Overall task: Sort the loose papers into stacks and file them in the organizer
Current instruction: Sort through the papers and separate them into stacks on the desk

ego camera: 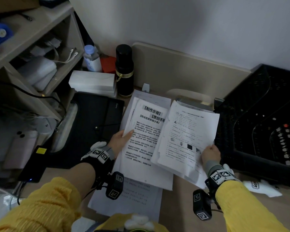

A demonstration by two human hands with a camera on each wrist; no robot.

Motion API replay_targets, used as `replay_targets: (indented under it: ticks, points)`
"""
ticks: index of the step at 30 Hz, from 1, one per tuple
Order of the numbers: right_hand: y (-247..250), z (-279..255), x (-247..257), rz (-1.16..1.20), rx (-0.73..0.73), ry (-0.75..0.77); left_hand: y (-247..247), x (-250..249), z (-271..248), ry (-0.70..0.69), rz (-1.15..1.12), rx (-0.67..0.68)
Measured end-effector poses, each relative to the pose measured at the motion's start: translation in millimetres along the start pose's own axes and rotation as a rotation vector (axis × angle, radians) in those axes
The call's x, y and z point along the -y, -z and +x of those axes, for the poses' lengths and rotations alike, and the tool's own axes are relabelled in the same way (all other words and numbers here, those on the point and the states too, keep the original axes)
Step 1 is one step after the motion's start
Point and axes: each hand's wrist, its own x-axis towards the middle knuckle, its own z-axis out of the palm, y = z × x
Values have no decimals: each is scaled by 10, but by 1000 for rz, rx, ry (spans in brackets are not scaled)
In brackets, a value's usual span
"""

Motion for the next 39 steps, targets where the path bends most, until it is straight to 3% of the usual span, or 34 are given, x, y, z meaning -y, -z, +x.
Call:
replay_targets:
  ticks: [14,18,22,30,33,36,39]
  points:
    - [378,311,433,-64,-135,130,63,-44,-45,-6,39,0]
    - [310,361,466,-85,-115,240,68,-21,-82,-5,38,-7]
    - [132,291,354,-203,-10,361,98,29,-72,17,59,-25]
    - [-292,-129,175,-172,584,399,-3,36,-65,40,42,-11]
    - [-489,-279,236,-319,613,478,-58,21,-55,35,33,11]
    - [-680,-363,268,-648,557,591,-75,-16,-52,19,32,12]
    - [-721,-330,245,-721,521,568,14,-52,-42,4,35,1]
